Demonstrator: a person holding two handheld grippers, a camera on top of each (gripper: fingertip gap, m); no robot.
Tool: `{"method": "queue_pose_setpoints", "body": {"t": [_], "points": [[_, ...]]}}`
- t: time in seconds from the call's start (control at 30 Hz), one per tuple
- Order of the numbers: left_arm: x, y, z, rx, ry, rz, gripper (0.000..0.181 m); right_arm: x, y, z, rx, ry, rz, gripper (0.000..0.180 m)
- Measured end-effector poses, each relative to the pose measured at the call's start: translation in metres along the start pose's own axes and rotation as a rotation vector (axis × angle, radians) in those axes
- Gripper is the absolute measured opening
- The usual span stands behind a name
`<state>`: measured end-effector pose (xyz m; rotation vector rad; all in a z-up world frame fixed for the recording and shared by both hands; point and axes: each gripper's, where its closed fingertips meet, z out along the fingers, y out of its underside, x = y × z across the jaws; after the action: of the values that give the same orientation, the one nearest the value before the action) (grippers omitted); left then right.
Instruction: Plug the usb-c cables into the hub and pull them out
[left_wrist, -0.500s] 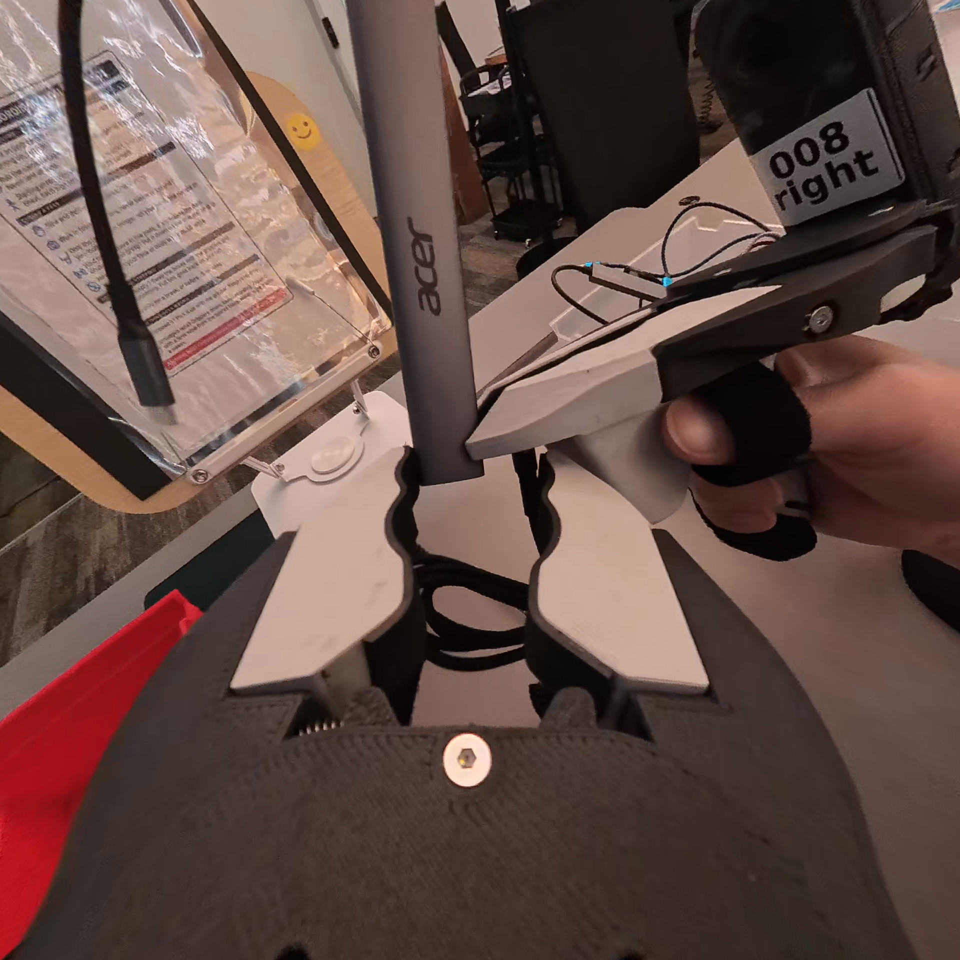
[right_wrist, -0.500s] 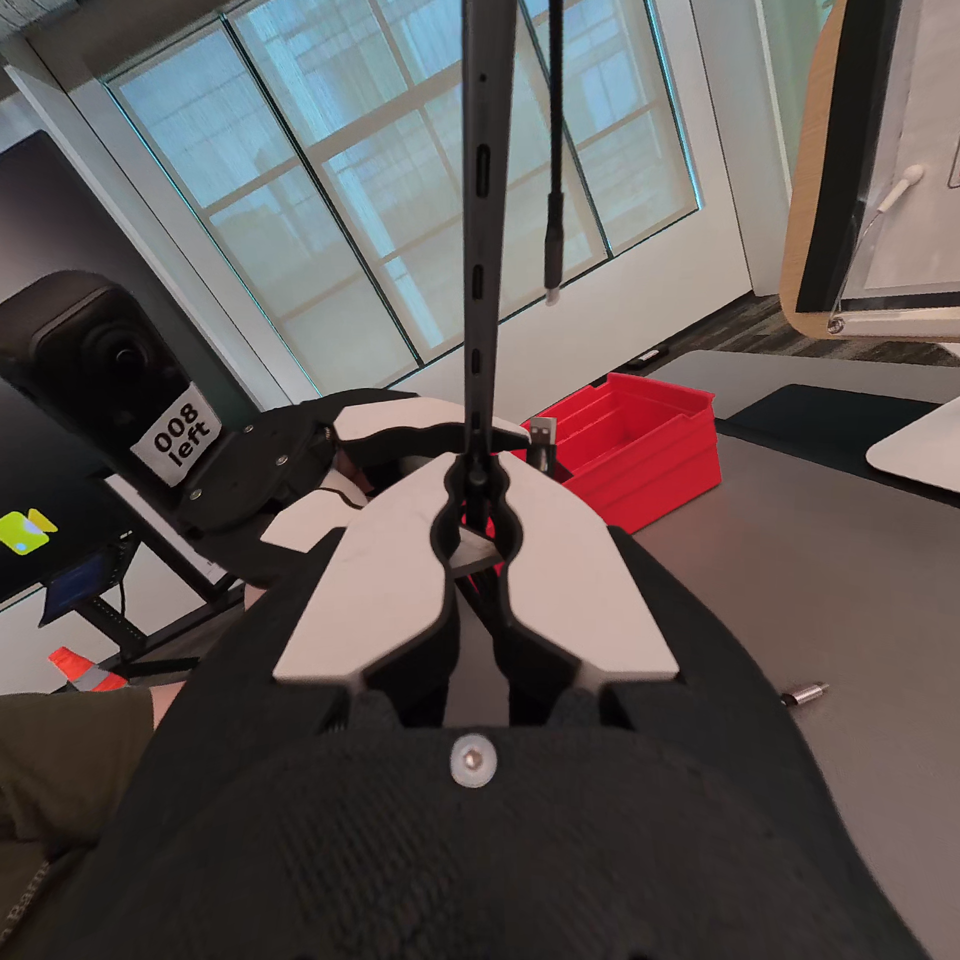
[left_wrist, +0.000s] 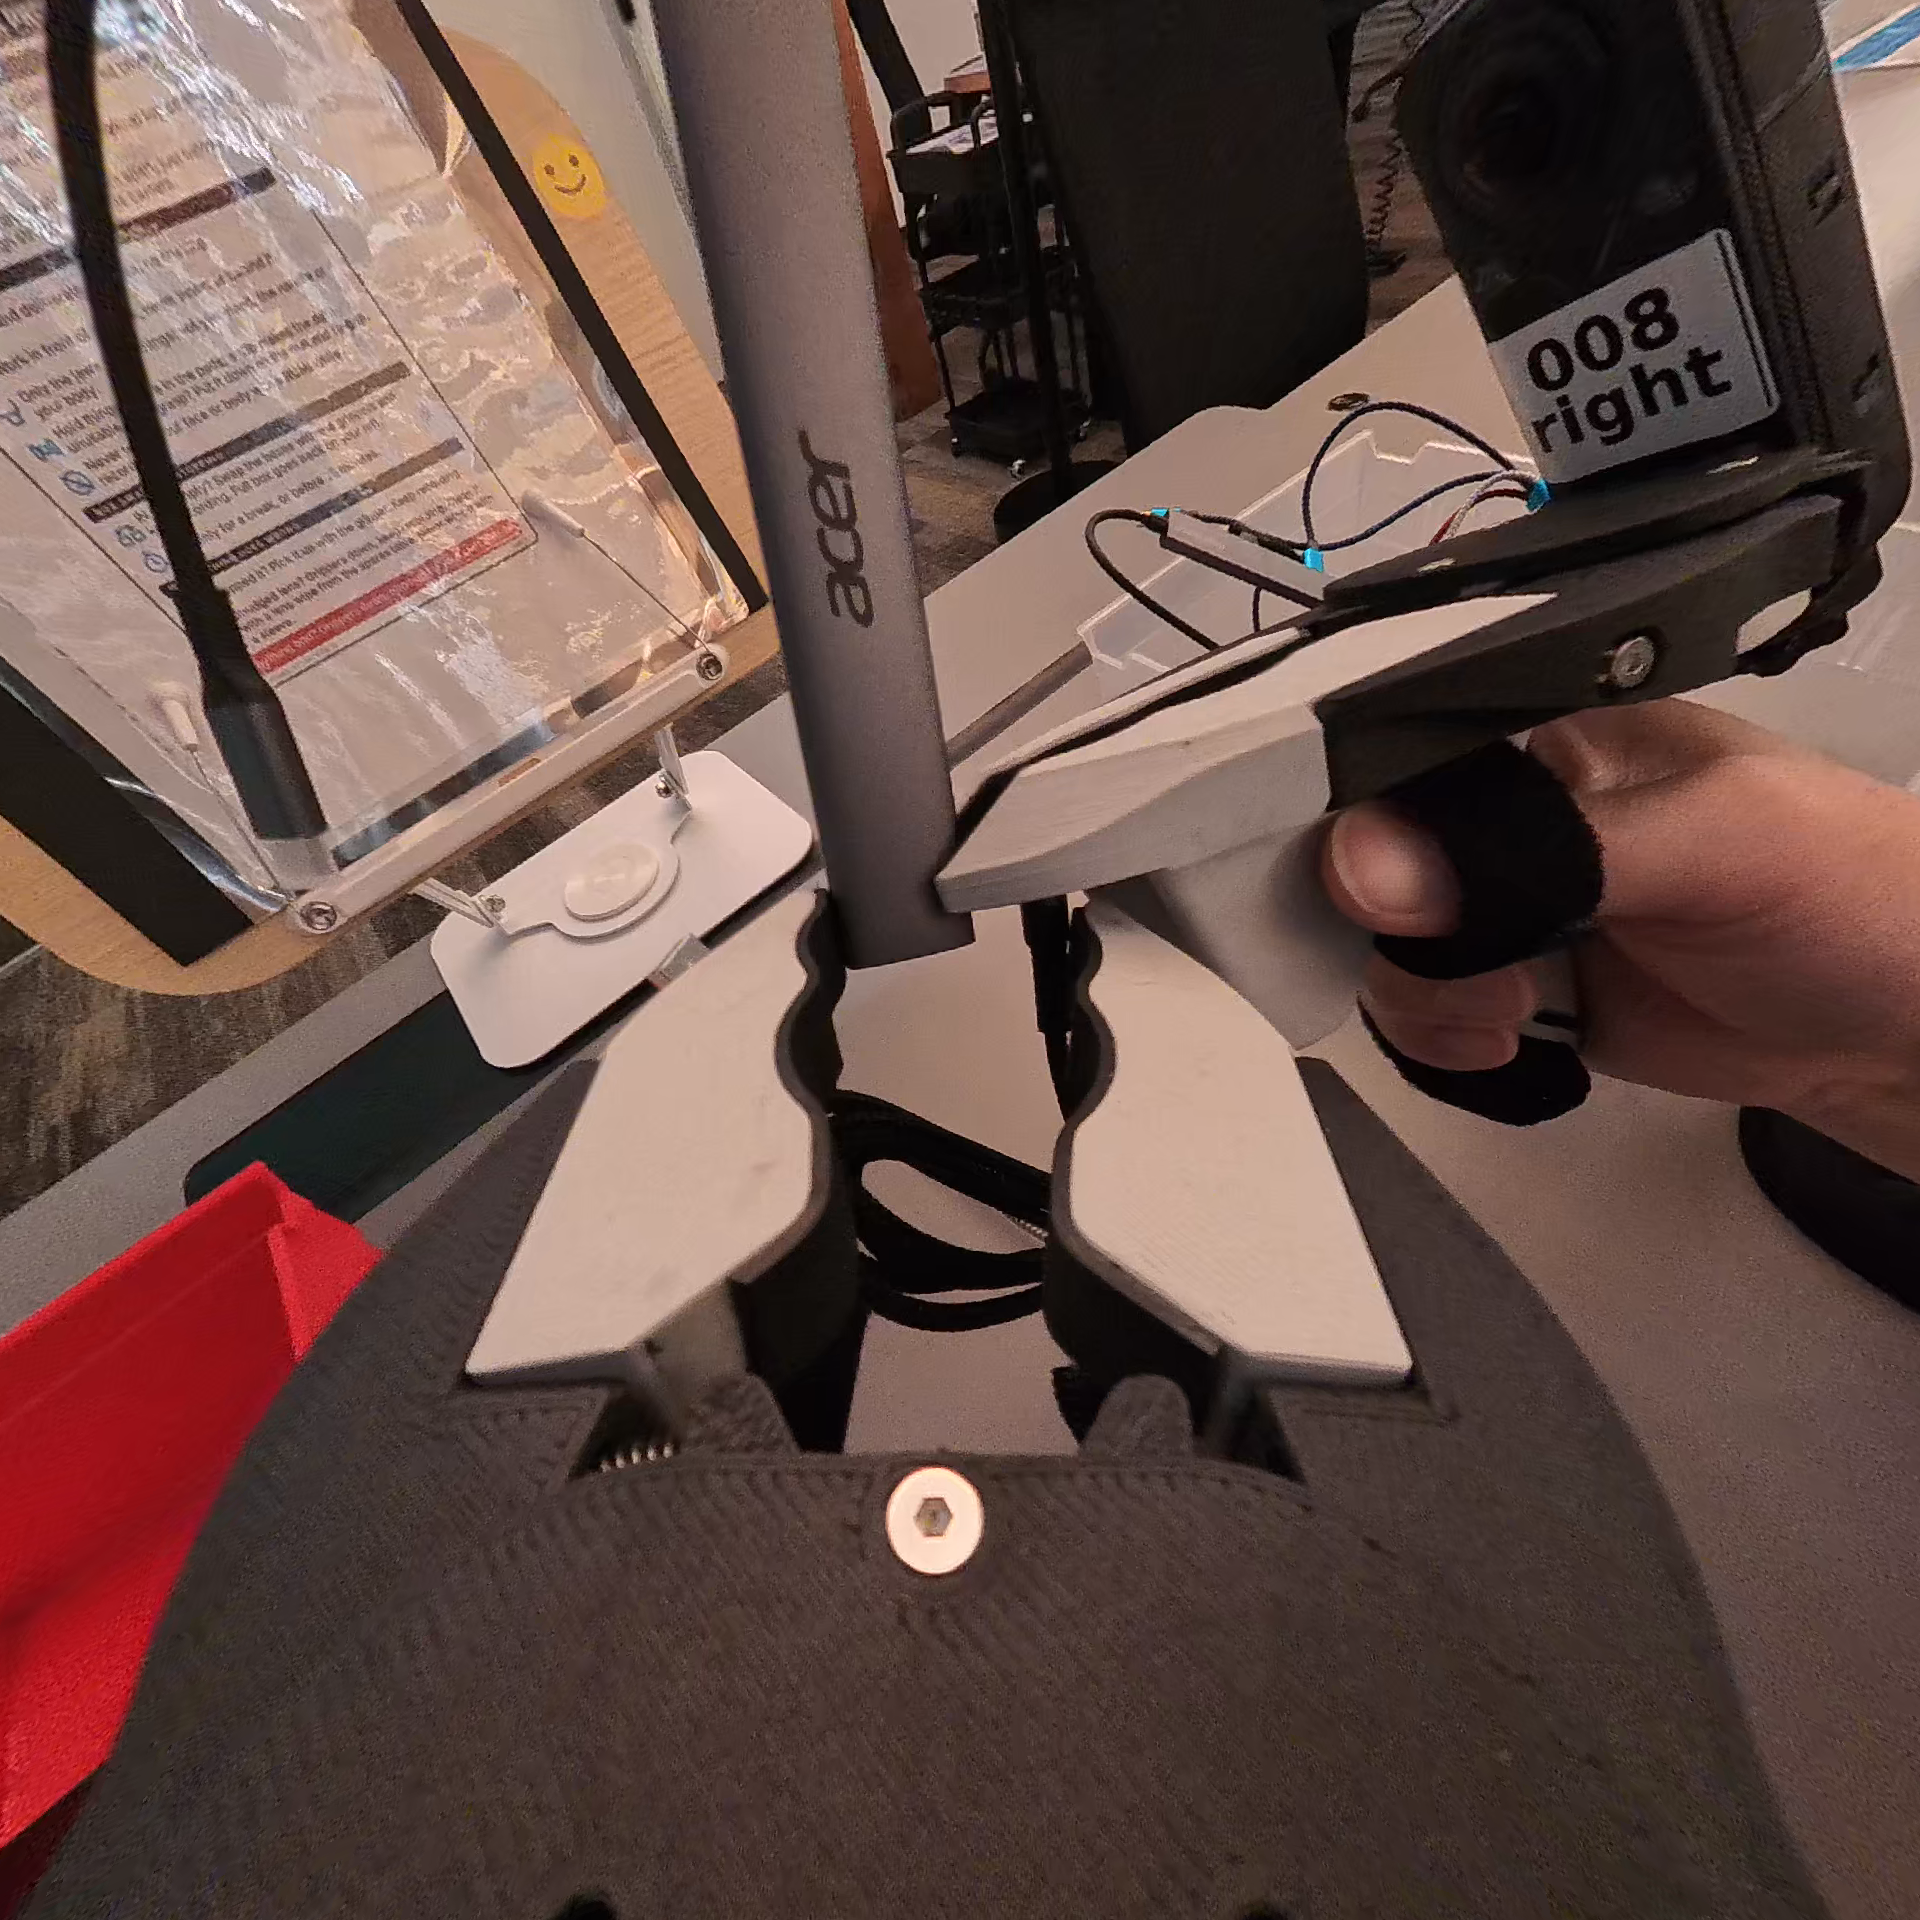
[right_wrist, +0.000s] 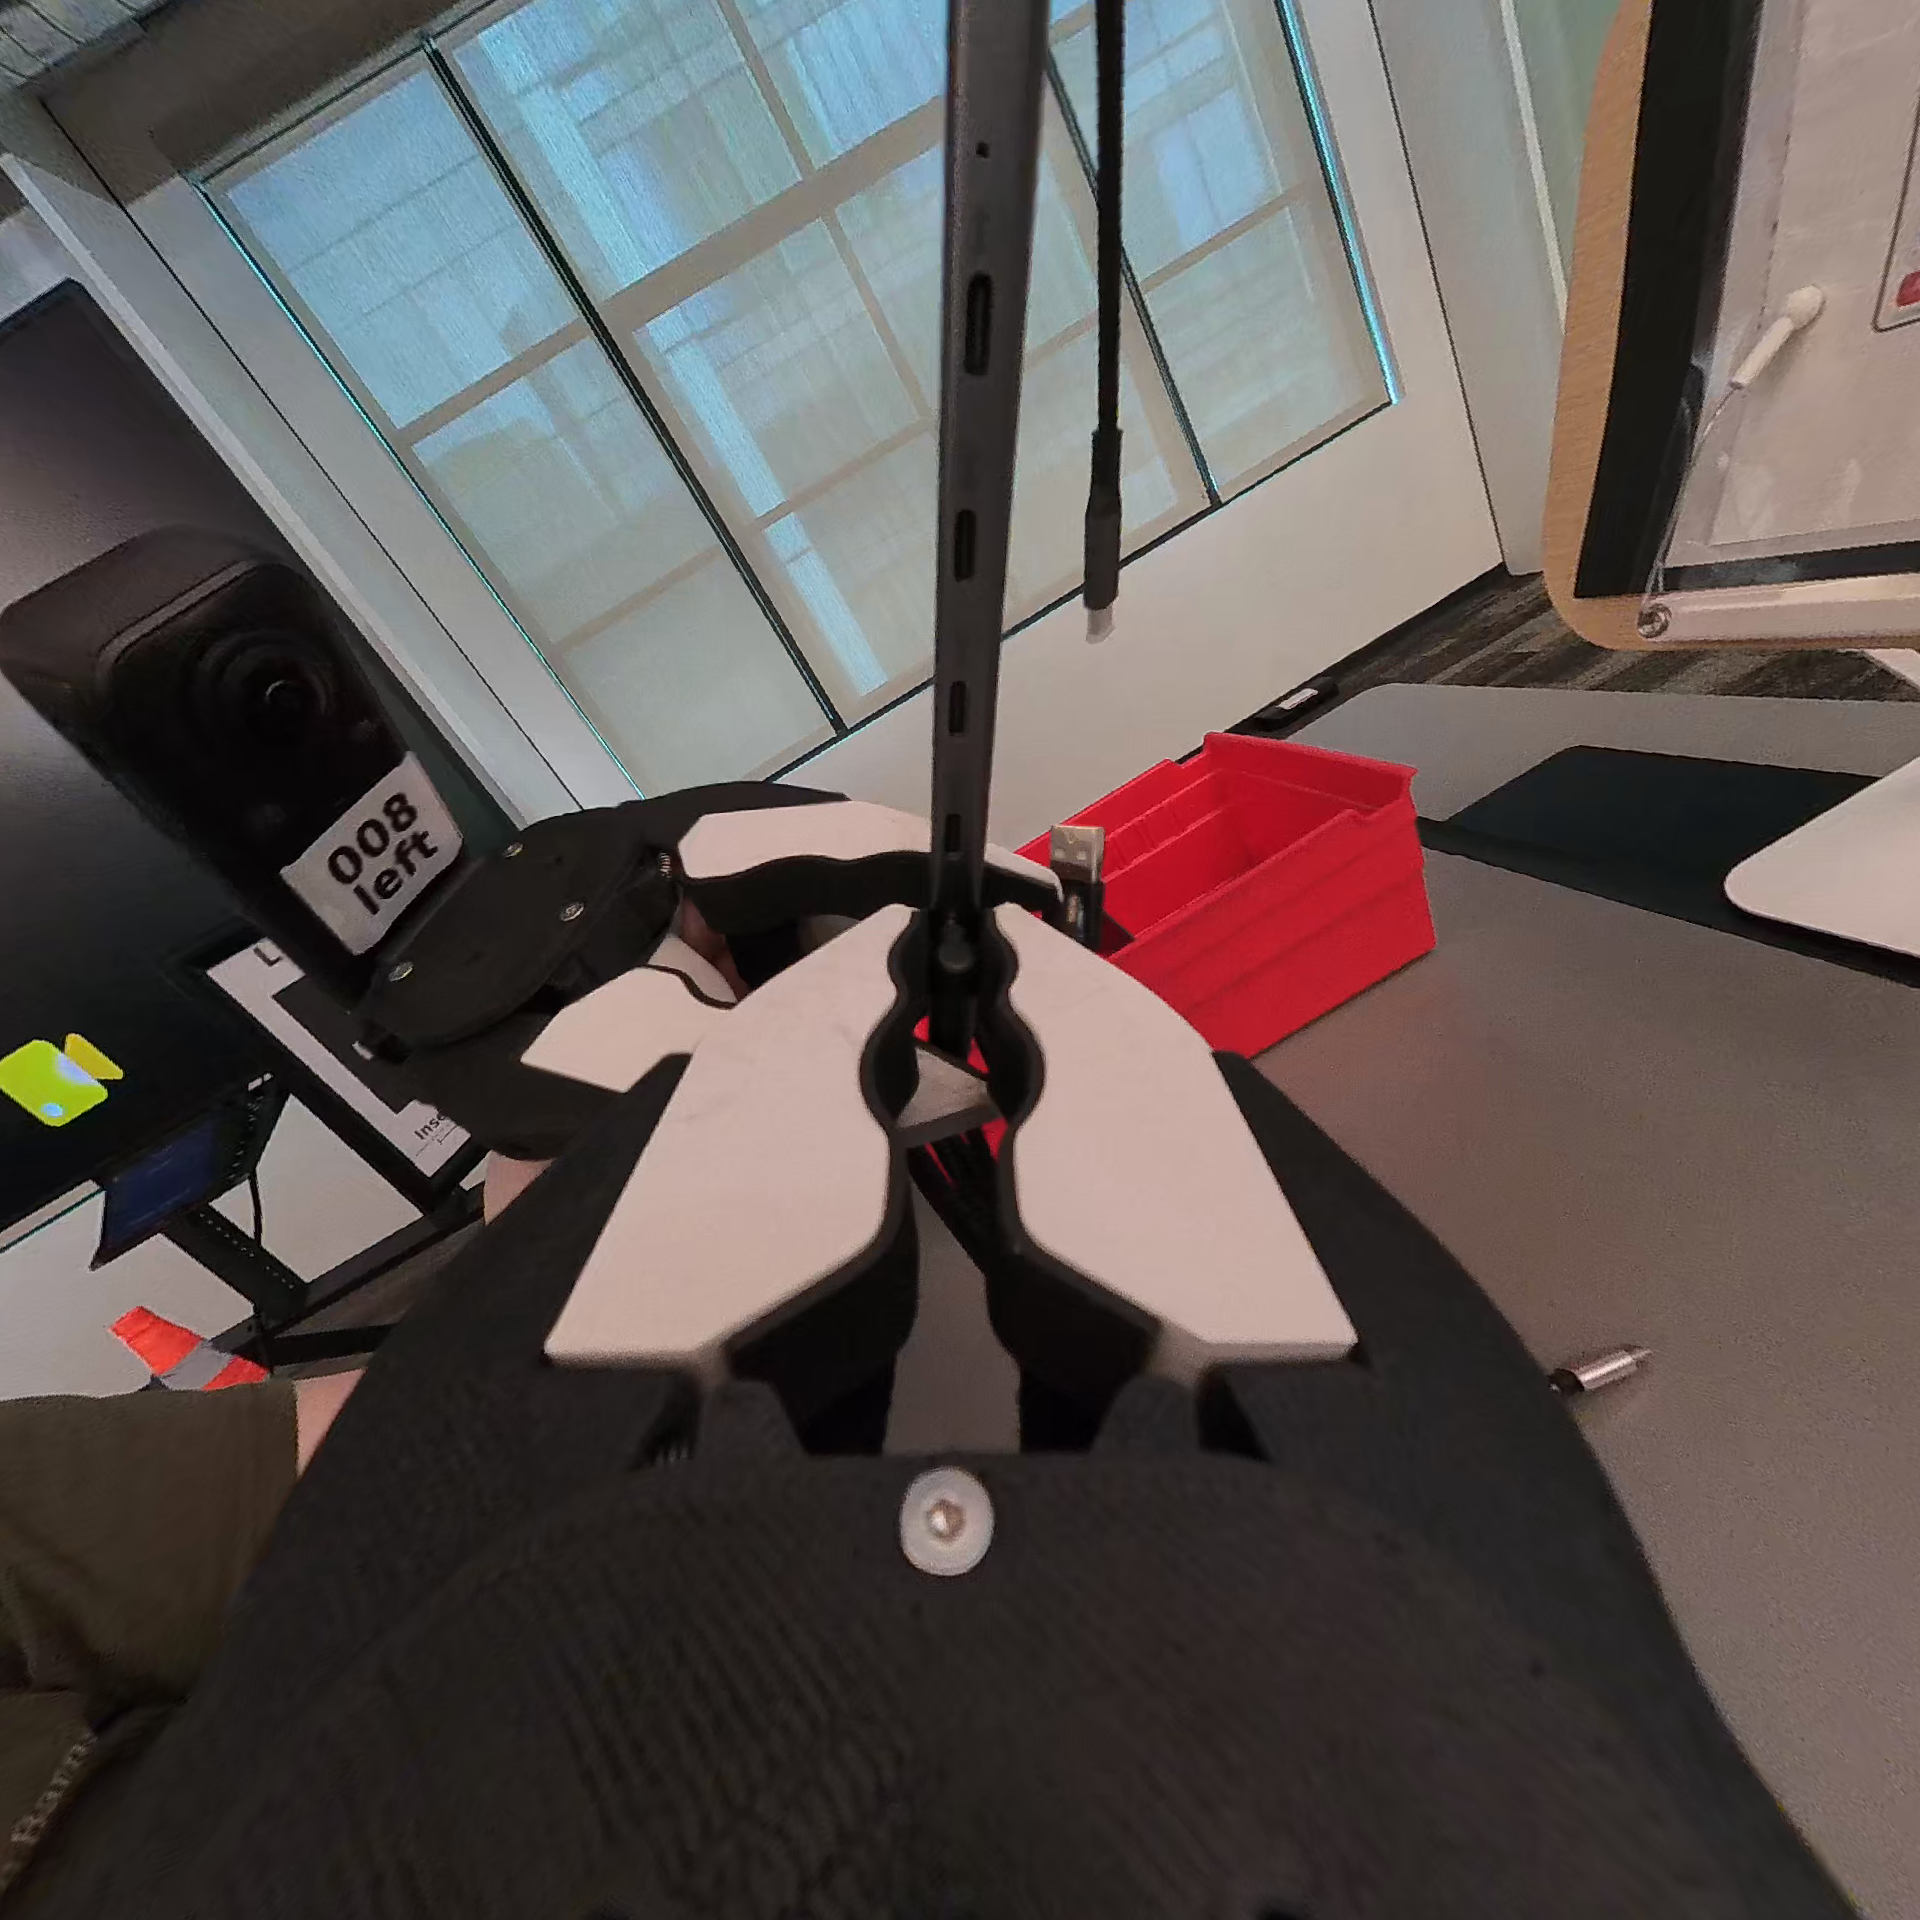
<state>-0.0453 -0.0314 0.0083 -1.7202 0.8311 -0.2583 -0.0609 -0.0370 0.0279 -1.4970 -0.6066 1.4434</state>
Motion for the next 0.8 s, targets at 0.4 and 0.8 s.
{"method": "queue_pose_setpoints", "body": {"t": [0.4,0.8], "points": [[0.002,-0.006,-0.002,0.054,0.069,-0.074,0.040,-0.004,-0.003,-0.001,-0.026,-0.033,-0.067,0.010],[0.017,-0.006,-0.008,0.037,0.215,-0.082,0.048,-0.003,-0.005,-0.009,-0.055,-0.030,-0.141,0.008]]}}
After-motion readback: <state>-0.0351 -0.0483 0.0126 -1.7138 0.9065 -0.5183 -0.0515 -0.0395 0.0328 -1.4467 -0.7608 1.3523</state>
